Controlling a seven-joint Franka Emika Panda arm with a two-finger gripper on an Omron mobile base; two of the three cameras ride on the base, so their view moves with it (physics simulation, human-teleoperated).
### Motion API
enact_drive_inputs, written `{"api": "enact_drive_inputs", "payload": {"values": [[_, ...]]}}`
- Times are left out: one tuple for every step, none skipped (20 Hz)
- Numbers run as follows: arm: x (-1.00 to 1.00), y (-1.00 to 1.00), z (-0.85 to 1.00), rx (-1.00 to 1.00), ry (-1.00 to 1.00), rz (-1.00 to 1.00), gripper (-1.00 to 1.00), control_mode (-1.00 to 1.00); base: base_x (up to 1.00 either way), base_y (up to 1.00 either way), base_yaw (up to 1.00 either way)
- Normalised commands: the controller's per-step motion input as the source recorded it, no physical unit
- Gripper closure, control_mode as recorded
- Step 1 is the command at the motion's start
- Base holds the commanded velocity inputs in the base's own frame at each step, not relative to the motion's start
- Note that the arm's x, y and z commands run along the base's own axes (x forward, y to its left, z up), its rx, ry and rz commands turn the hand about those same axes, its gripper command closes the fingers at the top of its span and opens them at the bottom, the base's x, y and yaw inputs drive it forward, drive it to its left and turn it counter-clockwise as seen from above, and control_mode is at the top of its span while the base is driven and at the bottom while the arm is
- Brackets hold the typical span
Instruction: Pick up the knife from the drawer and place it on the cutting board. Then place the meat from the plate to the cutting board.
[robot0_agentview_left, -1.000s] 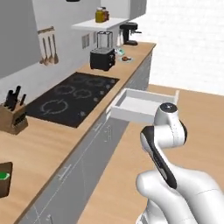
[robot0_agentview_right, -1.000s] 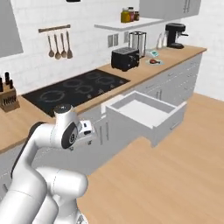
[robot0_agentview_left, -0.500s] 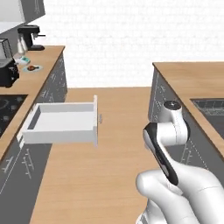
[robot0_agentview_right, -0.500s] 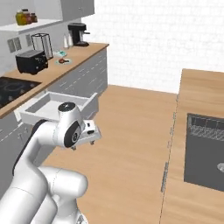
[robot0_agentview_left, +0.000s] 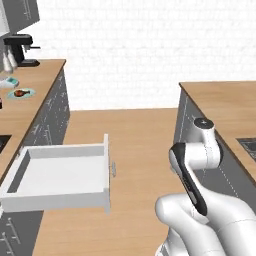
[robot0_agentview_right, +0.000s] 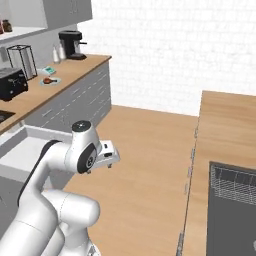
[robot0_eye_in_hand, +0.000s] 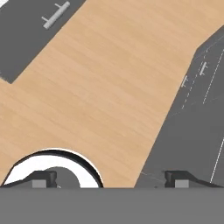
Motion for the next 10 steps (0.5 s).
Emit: {"api": "enact_drive_inputs", "payload": {"values": [[0.00, 0.00, 0.00, 0.00, 0.00, 0.00, -1.00, 1.00, 1.00, 0.00, -0.04], [0.00, 0.00, 0.00, 0.00, 0.00, 0.00, -1.00, 1.00, 1.00, 0.00, -0.03], [0.00, 0.00, 0.00, 0.00, 0.00, 0.00, -1.00, 1.00, 1.00, 0.00, -0.04], [0.00, 0.00, 0.00, 0.00, 0.00, 0.00, -1.00, 1.00, 1.00, 0.00, -0.04], [0.00, 0.00, 0.00, 0.00, 0.00, 0.00, -1.00, 1.00, 1.00, 0.00, -0.03], [0.00, 0.00, 0.00, 0.00, 0.00, 0.00, -1.00, 1.00, 1.00, 0.00, -0.04], [0.00, 0.00, 0.00, 0.00, 0.00, 0.00, -1.00, 1.00, 1.00, 0.00, -0.04], [0.00, 0.00, 0.00, 0.00, 0.00, 0.00, -1.00, 1.00, 1.00, 0.00, -0.04], [0.00, 0.00, 0.00, 0.00, 0.00, 0.00, -1.00, 1.00, 1.00, 0.05, -0.05], [0.00, 0.00, 0.00, 0.00, 0.00, 0.00, -1.00, 1.00, 1.00, 0.05, -0.05]]}}
